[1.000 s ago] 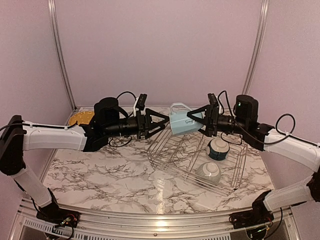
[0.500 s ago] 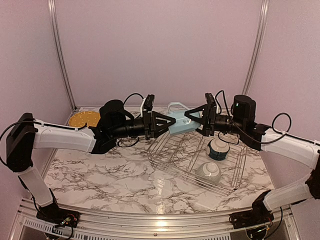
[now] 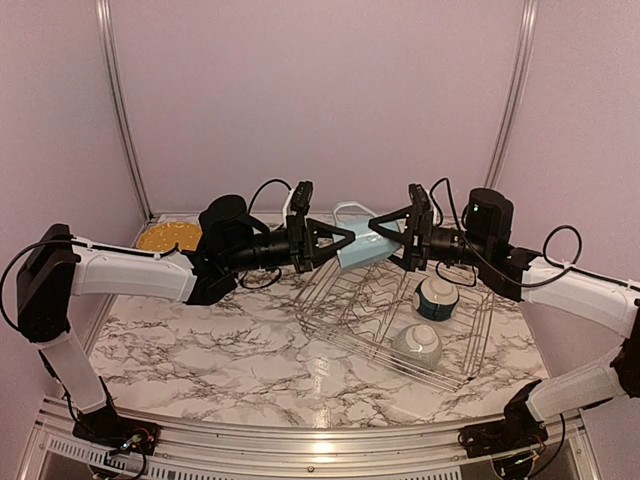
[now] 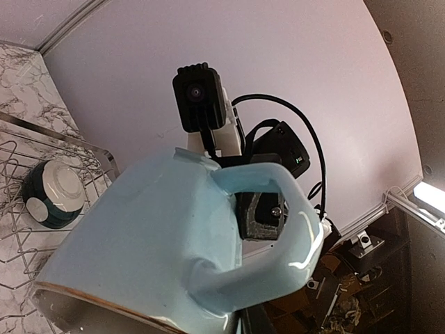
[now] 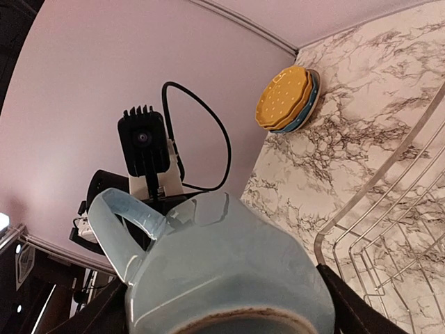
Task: Unload the mixed dishes from the dish rack
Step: Pass from the right arm to the left, then place the cup at the center of the board.
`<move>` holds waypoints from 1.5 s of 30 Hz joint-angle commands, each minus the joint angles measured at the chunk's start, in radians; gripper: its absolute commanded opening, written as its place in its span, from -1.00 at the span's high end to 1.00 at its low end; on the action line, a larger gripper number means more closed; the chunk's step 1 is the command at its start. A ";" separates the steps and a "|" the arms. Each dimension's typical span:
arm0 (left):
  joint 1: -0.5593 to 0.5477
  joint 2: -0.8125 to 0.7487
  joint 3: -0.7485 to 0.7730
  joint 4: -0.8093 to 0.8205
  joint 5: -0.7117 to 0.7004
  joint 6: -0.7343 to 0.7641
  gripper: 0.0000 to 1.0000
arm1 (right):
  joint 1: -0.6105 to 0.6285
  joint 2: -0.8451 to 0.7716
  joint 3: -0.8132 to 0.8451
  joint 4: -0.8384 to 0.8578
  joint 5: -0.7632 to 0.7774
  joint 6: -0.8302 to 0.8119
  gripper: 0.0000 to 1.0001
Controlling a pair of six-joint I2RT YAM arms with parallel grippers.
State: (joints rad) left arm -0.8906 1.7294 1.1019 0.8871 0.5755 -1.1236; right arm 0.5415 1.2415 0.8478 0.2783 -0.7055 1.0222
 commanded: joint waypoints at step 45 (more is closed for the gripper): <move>0.229 -0.291 0.166 -1.377 -0.777 0.518 1.00 | 0.011 -0.060 0.221 -0.583 0.338 -0.377 -0.97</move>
State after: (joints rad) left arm -0.7021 1.4227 1.1889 -0.3878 -0.0887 -0.6785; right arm 0.5507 1.2034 1.0023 -0.2306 -0.4194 0.6914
